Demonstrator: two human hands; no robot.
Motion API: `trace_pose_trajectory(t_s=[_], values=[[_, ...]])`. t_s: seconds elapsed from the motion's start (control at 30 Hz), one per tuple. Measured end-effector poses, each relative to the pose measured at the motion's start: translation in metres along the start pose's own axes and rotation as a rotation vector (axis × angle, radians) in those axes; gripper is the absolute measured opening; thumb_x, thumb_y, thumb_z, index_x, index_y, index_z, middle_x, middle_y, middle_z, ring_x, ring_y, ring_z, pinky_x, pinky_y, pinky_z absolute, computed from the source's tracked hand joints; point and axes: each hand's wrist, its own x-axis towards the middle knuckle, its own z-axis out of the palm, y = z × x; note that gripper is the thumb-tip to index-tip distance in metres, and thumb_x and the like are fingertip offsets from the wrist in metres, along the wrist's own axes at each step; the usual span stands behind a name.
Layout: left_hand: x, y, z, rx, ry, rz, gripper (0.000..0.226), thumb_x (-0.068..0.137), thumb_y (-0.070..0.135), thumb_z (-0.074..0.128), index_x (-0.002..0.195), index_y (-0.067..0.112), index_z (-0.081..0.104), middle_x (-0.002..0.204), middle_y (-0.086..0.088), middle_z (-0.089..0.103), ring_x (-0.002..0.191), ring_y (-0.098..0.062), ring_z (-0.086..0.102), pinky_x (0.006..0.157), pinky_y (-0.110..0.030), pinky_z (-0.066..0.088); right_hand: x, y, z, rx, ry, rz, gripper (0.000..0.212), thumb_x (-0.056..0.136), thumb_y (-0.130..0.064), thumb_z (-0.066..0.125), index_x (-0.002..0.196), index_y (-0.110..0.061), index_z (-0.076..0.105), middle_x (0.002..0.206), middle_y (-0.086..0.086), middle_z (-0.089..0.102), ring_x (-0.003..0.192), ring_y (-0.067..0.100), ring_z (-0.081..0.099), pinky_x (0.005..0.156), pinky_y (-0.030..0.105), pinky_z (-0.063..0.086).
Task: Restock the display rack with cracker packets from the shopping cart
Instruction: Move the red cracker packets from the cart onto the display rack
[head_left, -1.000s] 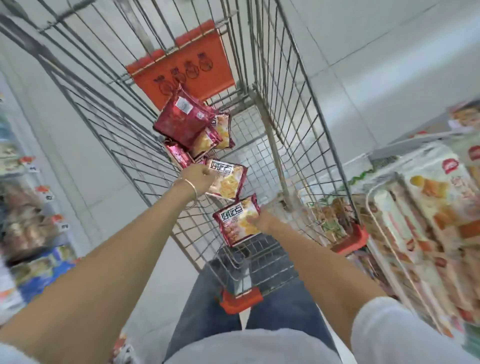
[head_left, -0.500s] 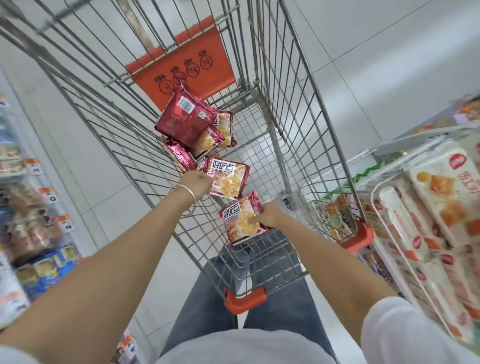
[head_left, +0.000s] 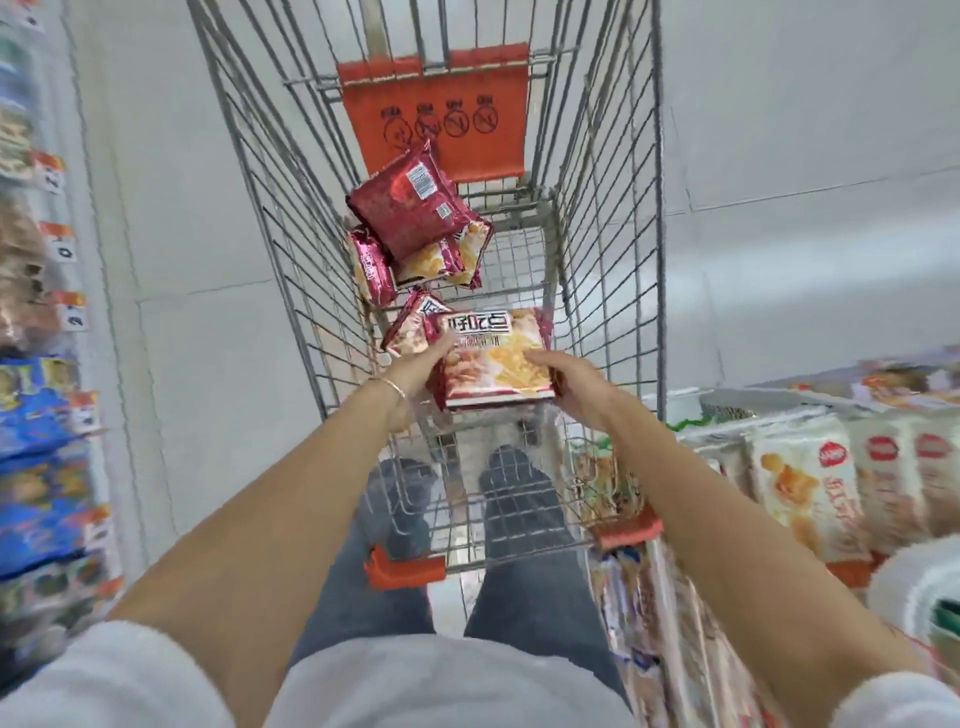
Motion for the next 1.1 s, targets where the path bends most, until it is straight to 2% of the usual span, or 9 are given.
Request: trace_pose_trajectory(t_s=[0.07,0.17,0.33,0.5,0.6,0.67,0.9,1.03,1.1], values=[[-0.013,-0.01,0.004,-0.112,-0.032,-0.033,0.107,0.04,0.063,0.095,0.127,0.011,0.06,0.111,-0.012,0.074,0.102,-0.03,0.071,0.096,-0.052,0.055,0.007,-0.006,0.003,-0.081,-0.064,0.076,0.06,0.073,-0.043,0.081,0.122,-0.012,0.063,0.125,0.008,0.069,0.122,0.029,0.06,0.11,0.047,0.042],[-0.03,-0.026,0.012,-0.2,0.086,-0.015,0.048,0.075,0.039,0.085,0.099,0.004,0.063,0.061,0.0,0.061,0.051,-0.011,0.057,0.055,-0.028,0.056,0.017,-0.017,0.004,-0.317,-0.127,0.173,0.045,0.084,-0.035,0.074,0.12,-0.01,0.063,0.122,0.008,0.067,0.115,0.026,0.061,0.105,0.043,0.046],[-0.051,-0.064,0.026,-0.173,0.364,-0.09,0.027,0.093,0.018,0.071,0.083,0.004,0.05,0.071,-0.016,0.065,0.028,-0.005,0.051,0.027,-0.017,0.038,0.052,-0.042,-0.005,-0.324,0.214,0.067,0.027,0.094,-0.026,0.064,0.115,-0.01,0.061,0.112,0.008,0.061,0.098,0.021,0.057,0.088,0.032,0.048],[-0.067,-0.092,0.029,-0.334,0.444,-0.066,0.065,0.081,0.019,0.081,0.131,0.005,0.042,0.096,-0.018,0.057,0.029,-0.003,0.052,0.033,-0.015,0.042,0.095,-0.05,0.0,-0.291,0.27,0.16,0.023,0.091,-0.029,0.064,0.109,-0.015,0.061,0.098,0.002,0.054,0.081,0.016,0.051,0.07,0.028,0.044],[-0.071,-0.095,0.029,-0.342,0.46,-0.011,0.081,0.092,0.024,0.073,0.152,-0.003,0.027,0.146,-0.016,0.047,0.102,-0.016,0.067,0.071,-0.017,0.051,0.115,-0.043,0.015,-0.372,0.251,0.176,0.042,0.088,-0.027,0.068,0.125,-0.012,0.057,0.112,0.003,0.051,0.095,0.019,0.05,0.079,0.032,0.046],[-0.062,-0.101,0.023,-0.281,0.477,-0.019,0.083,0.089,0.03,0.076,0.151,-0.003,0.031,0.148,-0.016,0.048,0.125,-0.031,0.054,0.083,-0.028,0.04,0.122,-0.036,0.03,-0.53,0.245,0.117,0.031,0.088,-0.02,0.07,0.115,-0.009,0.061,0.1,0.005,0.052,0.081,0.019,0.051,0.073,0.034,0.046],[-0.049,-0.107,0.015,-0.244,0.497,-0.024,0.081,0.08,0.041,0.082,0.142,0.001,0.047,0.136,-0.017,0.059,0.121,-0.033,0.057,0.094,-0.035,0.045,0.15,-0.02,0.057,-0.645,0.199,0.054,0.068,0.09,-0.009,0.07,0.145,-0.001,0.032,0.12,0.009,0.049,0.116,0.028,0.054,0.082,0.031,0.043],[-0.043,-0.112,0.012,-0.234,0.492,0.0,0.042,0.088,0.023,0.077,0.124,0.006,0.063,0.107,-0.007,0.065,0.073,-0.011,0.058,0.057,-0.021,0.047,0.156,-0.02,0.068,-0.746,0.221,0.093,0.046,0.084,-0.004,0.074,0.122,0.0,0.047,0.112,0.012,0.059,0.093,0.023,0.056,0.069,0.029,0.046],[-0.04,-0.115,0.013,-0.219,0.49,0.017,0.038,0.088,0.021,0.077,0.121,0.007,0.066,0.11,-0.006,0.069,0.079,-0.015,0.063,0.065,-0.022,0.047,0.159,-0.018,0.073,-0.719,0.221,0.129,0.038,0.083,-0.002,0.075,0.112,0.005,0.051,0.104,0.012,0.063,0.086,0.022,0.059,0.067,0.027,0.047]])
